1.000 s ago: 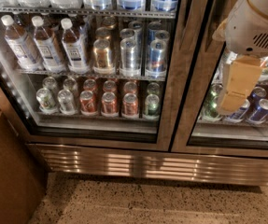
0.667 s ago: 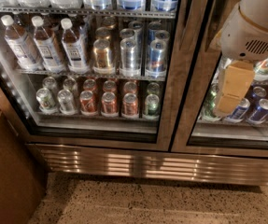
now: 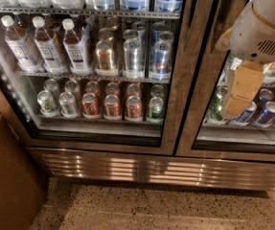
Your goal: Open left fridge door
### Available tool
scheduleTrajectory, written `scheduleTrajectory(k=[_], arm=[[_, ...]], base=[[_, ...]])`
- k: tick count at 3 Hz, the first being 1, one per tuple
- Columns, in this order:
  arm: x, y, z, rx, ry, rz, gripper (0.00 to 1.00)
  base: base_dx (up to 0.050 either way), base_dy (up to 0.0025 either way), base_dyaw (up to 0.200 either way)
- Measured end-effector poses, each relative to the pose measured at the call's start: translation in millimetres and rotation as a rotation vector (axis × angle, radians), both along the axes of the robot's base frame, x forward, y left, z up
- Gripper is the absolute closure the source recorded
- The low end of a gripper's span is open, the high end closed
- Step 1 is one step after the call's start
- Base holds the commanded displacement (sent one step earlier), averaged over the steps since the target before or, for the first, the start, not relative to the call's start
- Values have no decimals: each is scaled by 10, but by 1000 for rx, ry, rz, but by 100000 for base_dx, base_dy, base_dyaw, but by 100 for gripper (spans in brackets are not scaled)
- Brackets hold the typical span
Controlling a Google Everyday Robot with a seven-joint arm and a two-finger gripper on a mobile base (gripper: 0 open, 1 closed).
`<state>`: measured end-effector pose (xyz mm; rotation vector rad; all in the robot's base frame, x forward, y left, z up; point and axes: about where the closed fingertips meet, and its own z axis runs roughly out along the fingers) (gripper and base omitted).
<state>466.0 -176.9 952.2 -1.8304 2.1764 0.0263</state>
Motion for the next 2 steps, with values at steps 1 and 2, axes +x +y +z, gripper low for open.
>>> scheduleTrajectory(k=[1, 2], arm=[[60, -192, -12, 144, -16, 40, 0], [25, -243, -4, 321, -13, 121, 0]], base=[[0, 0, 0], [0, 0, 0]])
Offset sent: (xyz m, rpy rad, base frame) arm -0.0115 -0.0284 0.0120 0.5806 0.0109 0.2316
